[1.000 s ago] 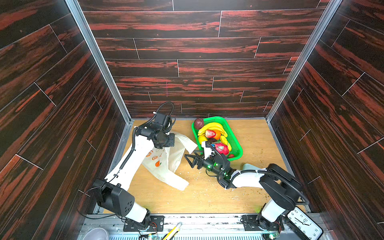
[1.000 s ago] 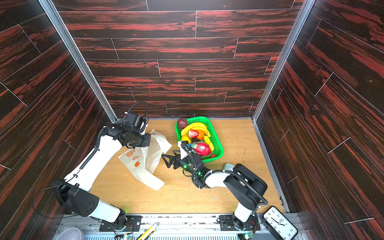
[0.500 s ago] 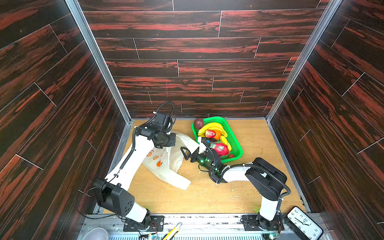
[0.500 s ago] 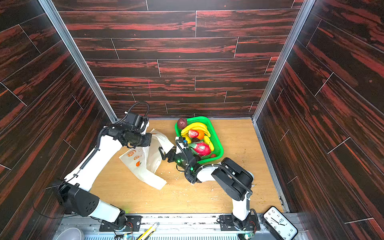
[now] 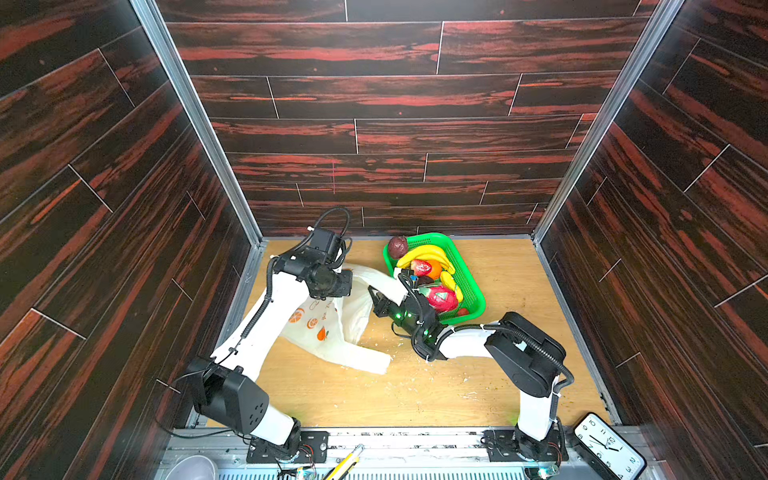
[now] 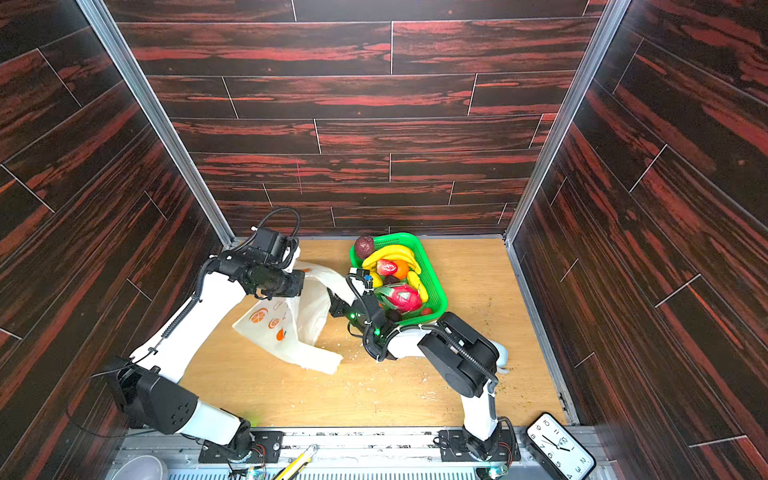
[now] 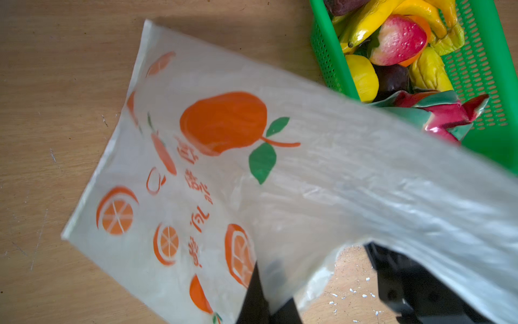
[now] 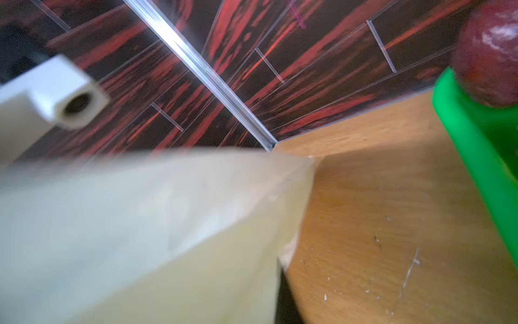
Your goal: Place the fake fruits into the plastic bag and tie a complex knot
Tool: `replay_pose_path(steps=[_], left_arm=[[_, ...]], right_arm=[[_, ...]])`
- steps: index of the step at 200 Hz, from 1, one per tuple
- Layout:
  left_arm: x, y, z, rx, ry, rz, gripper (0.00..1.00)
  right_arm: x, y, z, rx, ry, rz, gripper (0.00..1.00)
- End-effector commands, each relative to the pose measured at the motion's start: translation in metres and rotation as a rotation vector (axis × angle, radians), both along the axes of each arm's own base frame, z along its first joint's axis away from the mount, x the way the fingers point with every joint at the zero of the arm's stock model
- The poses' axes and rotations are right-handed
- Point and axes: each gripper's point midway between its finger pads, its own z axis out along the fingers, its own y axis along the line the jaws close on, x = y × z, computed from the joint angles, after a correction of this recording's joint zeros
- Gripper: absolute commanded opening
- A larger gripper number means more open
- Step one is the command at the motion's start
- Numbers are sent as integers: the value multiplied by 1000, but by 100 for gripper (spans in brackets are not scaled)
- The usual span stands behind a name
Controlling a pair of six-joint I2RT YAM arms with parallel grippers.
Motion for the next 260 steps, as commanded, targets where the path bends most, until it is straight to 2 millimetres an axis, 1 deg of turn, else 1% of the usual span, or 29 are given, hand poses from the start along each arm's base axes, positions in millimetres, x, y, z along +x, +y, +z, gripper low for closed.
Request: replay_pose_path(steps=[1, 9, 14, 23, 39, 48, 64, 87, 109, 114, 120, 125, 156, 176, 192, 195, 211, 235, 260], left_arm=[[-5, 0, 16, -28, -55, -20, 21], [-4, -3, 19, -50, -70, -26, 33], [-5, -6, 21, -68, -80, -31, 39], [-6, -12, 22, -112, -92, -46, 46], [-6, -22, 33, -207, -153, -50, 56], [-7, -28, 42, -259, -189, -60, 59], [-11, -31, 54, -303, -240, -69, 64], [-22, -19, 68, -284, -302, -61, 68], [-36, -5, 70, -269, -373, -31, 75], [-38, -2, 68, -268, -387, -17, 78], [-43, 1, 64, -269, -398, -6, 79], [-43, 3, 67, -284, -433, 5, 81], [-59, 5, 45, -356, -478, 29, 82], [-67, 1, 28, -425, -498, 28, 83], [-71, -8, 15, -518, -511, 18, 83], [-71, -10, 15, -537, -520, 17, 83], [-75, -20, 0, -598, -526, 4, 83], [-80, -37, -22, -613, -516, -57, 84], [-83, -56, -43, -572, -468, -131, 87]], right_arm=[[0, -6, 6, 6, -4, -33, 0], [-1, -8, 8, 5, -3, -35, 0], [-1, -8, 8, 4, 1, -36, 0], [-2, -9, 9, 1, 5, -36, 0], [-2, -11, 11, 7, 17, -41, 0], [-2, -12, 13, 10, 22, -48, 0], [-1, -14, 12, 6, 43, -62, 0], [1, -18, 11, -5, 64, -84, 0], [0, -20, 15, 2, 59, -86, 0], [1, -21, 16, 5, 59, -88, 0], [0, -21, 16, 4, 60, -87, 0], [0, -21, 15, 3, 62, -87, 0], [-1, -23, 18, 7, 61, -93, 0], [-1, -25, 19, 3, 60, -100, 0], [-1, -25, 20, 7, 59, -102, 0], [-1, -25, 20, 6, 59, -102, 0], [-1, -25, 20, 9, 63, -98, 0], [-2, -25, 19, 8, 69, -99, 0], [-2, -27, 17, 5, 78, -108, 0]])
